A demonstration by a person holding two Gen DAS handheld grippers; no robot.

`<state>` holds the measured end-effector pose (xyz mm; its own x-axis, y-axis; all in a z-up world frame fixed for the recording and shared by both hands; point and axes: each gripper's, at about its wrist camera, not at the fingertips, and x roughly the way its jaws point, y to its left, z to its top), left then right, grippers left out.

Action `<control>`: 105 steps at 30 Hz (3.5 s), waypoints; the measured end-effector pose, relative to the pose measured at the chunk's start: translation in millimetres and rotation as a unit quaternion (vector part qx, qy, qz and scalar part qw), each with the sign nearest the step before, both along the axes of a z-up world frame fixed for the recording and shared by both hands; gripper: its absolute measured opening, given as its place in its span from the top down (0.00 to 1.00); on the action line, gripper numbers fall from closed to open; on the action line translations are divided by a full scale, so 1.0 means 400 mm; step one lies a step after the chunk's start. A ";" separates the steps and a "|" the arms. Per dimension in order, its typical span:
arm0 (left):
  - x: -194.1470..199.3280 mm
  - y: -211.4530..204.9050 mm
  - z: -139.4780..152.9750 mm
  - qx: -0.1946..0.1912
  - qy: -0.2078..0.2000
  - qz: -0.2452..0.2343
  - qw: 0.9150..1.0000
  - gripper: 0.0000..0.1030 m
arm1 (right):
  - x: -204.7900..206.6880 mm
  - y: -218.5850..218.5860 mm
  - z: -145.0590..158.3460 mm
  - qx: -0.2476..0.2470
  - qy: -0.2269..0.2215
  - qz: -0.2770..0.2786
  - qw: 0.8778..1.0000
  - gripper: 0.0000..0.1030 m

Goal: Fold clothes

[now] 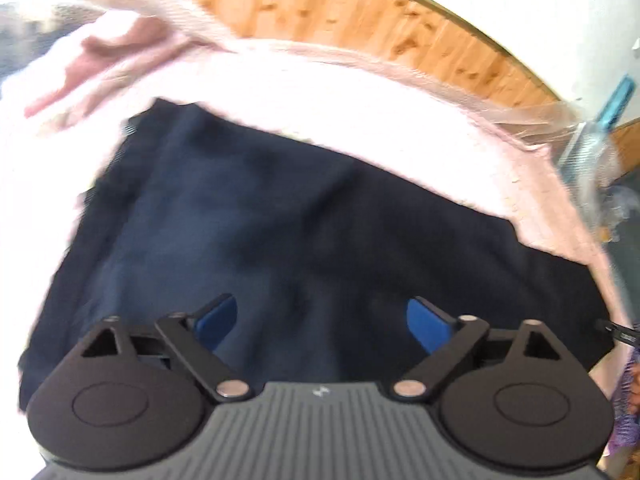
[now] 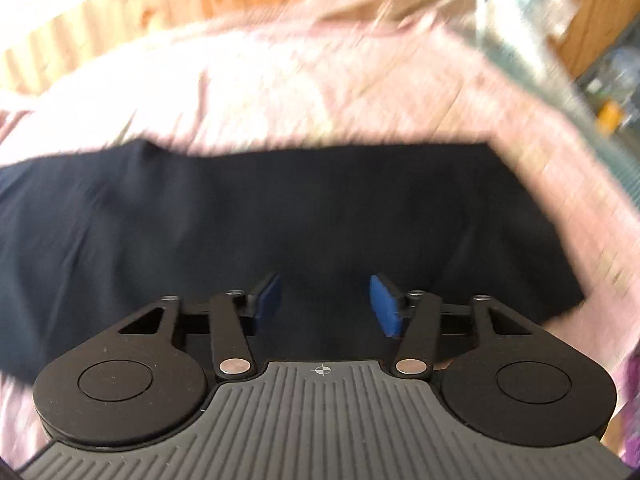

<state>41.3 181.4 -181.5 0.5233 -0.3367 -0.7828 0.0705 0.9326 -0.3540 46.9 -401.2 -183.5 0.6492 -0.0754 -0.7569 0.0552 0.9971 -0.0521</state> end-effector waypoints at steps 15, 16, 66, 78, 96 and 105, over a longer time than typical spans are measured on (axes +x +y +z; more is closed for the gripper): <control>-0.055 0.041 -0.068 0.107 0.094 0.115 0.983 0.09 | 0.016 -0.345 -0.110 0.035 0.036 -0.097 0.994 0.38; -0.050 0.028 -0.041 0.092 0.087 0.133 0.983 0.09 | 0.017 -0.337 -0.091 0.043 0.022 -0.085 0.995 0.35; -0.031 -0.661 -0.049 0.088 0.095 0.059 0.990 0.00 | 0.120 -0.502 -0.077 0.041 0.055 0.208 0.976 0.28; -0.022 -0.924 0.042 -0.026 0.112 -0.065 0.991 0.00 | 0.038 -0.577 -0.108 0.067 0.080 0.068 0.992 0.20; 0.048 -1.175 -0.056 0.060 0.116 -0.185 0.974 0.00 | 0.014 -0.534 -0.111 0.030 0.068 0.091 0.993 0.47; 0.095 -1.206 -0.077 0.059 0.133 -0.176 0.974 0.00 | 0.006 -0.514 -0.097 0.013 0.062 0.101 0.993 0.88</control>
<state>79.2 -301.1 -212.4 0.1654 -0.3578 -0.9190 0.3141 0.9025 -0.2949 49.3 -606.9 -222.2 0.5514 0.0667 -0.8316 -0.1513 0.9883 -0.0211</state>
